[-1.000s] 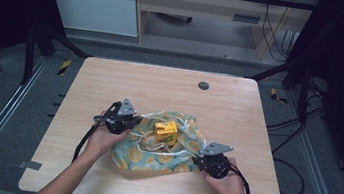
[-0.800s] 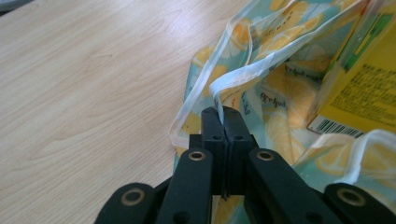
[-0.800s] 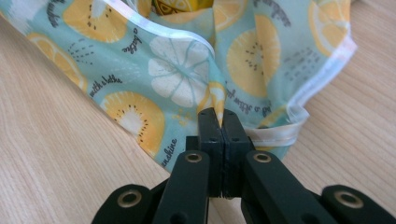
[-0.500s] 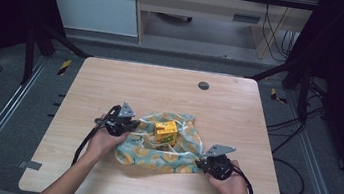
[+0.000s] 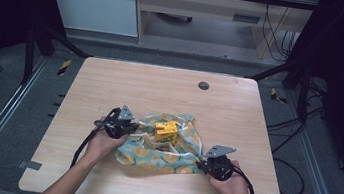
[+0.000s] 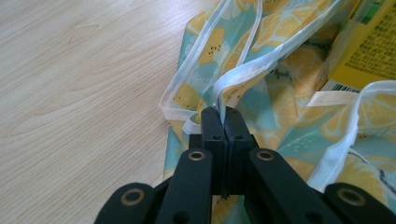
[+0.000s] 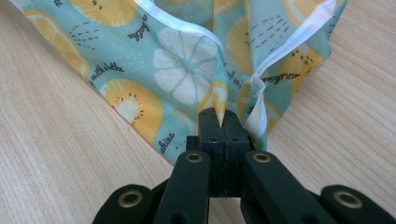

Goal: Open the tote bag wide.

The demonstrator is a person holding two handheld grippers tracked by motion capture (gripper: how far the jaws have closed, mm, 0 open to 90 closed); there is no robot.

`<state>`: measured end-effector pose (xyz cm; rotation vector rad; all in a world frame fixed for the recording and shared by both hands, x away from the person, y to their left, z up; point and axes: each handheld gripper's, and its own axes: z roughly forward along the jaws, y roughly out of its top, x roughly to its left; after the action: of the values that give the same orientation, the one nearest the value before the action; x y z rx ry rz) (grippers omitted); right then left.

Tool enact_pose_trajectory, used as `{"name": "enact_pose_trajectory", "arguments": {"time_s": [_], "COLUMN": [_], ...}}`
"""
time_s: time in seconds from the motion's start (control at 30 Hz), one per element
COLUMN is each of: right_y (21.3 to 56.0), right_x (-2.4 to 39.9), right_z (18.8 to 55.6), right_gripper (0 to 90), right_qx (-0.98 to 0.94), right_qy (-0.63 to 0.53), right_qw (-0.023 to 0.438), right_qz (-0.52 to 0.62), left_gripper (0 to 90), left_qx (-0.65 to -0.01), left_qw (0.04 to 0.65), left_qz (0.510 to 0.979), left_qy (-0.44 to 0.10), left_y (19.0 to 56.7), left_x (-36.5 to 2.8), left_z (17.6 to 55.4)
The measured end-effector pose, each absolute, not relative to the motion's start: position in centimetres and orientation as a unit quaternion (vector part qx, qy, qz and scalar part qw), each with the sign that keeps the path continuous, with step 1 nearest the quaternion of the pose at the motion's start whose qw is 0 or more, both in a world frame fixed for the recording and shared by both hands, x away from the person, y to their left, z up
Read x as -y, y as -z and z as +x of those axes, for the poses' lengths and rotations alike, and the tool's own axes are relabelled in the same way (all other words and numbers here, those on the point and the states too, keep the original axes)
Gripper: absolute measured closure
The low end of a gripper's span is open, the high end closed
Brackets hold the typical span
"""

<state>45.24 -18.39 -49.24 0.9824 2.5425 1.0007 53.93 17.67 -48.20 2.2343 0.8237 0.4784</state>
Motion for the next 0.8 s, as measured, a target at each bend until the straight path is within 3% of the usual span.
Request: {"name": "enact_pose_trajectory", "arguments": {"time_s": [0.6, 0.67, 0.7, 0.73, 0.77, 0.8], "right_y": [49.1, 48.9, 48.8, 48.8, 48.4, 48.1], "right_x": [18.8, 18.8, 18.9, 18.9, 18.8, 18.8], "right_z": [45.2, 45.2, 45.1, 45.1, 45.0, 44.9], "right_gripper": [89.1, 86.1, 77.4, 77.4, 60.2, 52.7], "right_qx": [-0.866, -0.865, -0.865, -0.865, -0.86, -0.858], "right_qy": [-0.345, -0.348, -0.353, -0.353, -0.358, -0.362], "right_qw": [0.129, 0.131, 0.132, 0.132, 0.138, 0.145], "right_qz": [0.337, 0.337, 0.332, 0.332, 0.336, 0.335], "left_gripper": [89.5, 84.7, 79.1, 71.0, 62.8, 55.3], "left_qx": [-0.318, -0.32, -0.327, -0.327, -0.33, -0.33], "left_qw": [0.347, 0.348, 0.356, 0.356, 0.365, 0.365], "left_qz": [0.863, 0.862, 0.855, 0.855, 0.847, 0.847], "left_qy": [-0.183, -0.182, -0.188, -0.188, -0.2, -0.2], "left_y": [48.7, 48.6, 48.3, 48.3, 47.6, 47.6], "left_x": [-17.7, -17.8, -17.9, -17.9, -18.0, -18.0], "left_z": [53.4, 53.2, 53.0, 53.0, 52.6, 52.6]}}
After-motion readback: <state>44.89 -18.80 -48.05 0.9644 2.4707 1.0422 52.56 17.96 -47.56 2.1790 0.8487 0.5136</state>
